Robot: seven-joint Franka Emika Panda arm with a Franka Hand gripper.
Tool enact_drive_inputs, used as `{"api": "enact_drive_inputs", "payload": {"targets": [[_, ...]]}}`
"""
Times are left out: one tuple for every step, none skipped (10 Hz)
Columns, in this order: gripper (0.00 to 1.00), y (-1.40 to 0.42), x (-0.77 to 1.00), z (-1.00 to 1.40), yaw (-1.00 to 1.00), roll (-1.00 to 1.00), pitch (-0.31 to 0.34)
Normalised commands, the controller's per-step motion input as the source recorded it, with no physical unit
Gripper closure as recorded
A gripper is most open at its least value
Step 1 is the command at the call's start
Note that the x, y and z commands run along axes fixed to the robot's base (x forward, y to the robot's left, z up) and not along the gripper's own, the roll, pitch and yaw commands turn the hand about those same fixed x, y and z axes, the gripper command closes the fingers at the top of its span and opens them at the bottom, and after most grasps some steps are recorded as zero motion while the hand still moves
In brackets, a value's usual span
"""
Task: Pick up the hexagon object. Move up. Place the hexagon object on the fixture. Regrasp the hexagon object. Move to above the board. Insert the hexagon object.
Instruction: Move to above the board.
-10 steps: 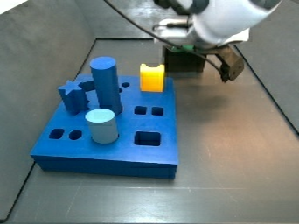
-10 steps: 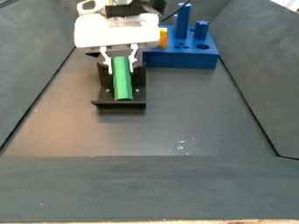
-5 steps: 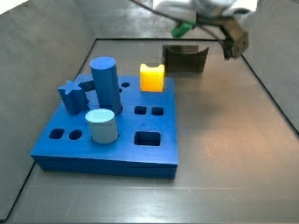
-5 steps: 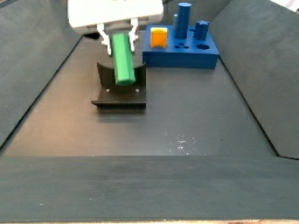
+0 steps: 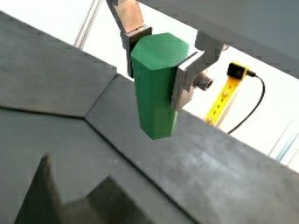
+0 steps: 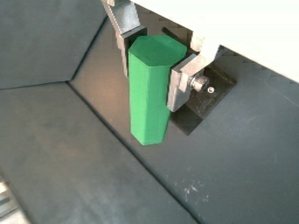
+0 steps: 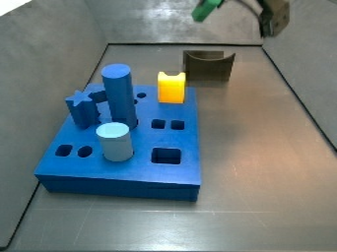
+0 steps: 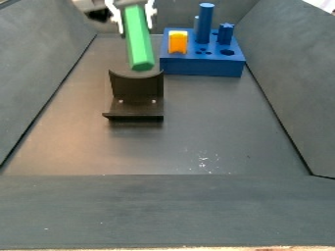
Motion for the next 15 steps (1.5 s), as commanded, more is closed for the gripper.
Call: {"api": "enact_drive_inputs", "payload": {"targets": [[1.0, 0.03, -0.08, 1.0, 0.05, -0.06, -0.027], [1.0, 0.03, -0.08, 1.0, 0.04, -0.06, -0.026], [1.0, 0.03, -0.08, 1.0, 0.02, -0.06, -0.026], [1.0, 0.02, -0.08, 1.0, 0.0, -0.06, -0.02], [1.0, 0.02, -0.09, 1.0, -0.01, -0.06, -0.012], [1.0, 0.02, -0.09, 0.97, -0.02, -0.07, -0.006], [1.0, 0.01, -0.07, 0.74, -0.02, -0.07, 0.012], [1.0, 0.0, -0.05, 0.56, -0.02, -0.07, 0.024], [1.0, 0.0, -0.04, 0.33, -0.01, -0.07, 0.05], [1.0, -1.0, -0.41, 0.13, -0.06, -1.0, -0.121], [1.0, -1.0, -0.4, 0.1, -0.06, -1.0, -0.129], [1.0, -1.0, -0.42, 0.12, -0.07, -1.0, -0.143], [1.0, -1.0, -0.44, 0.11, -0.08, -1.0, -0.152], [1.0, -1.0, -0.45, 0.11, -0.09, -1.0, -0.157], [1.0, -1.0, -0.46, 0.11, -0.1, -1.0, -0.158]]}}
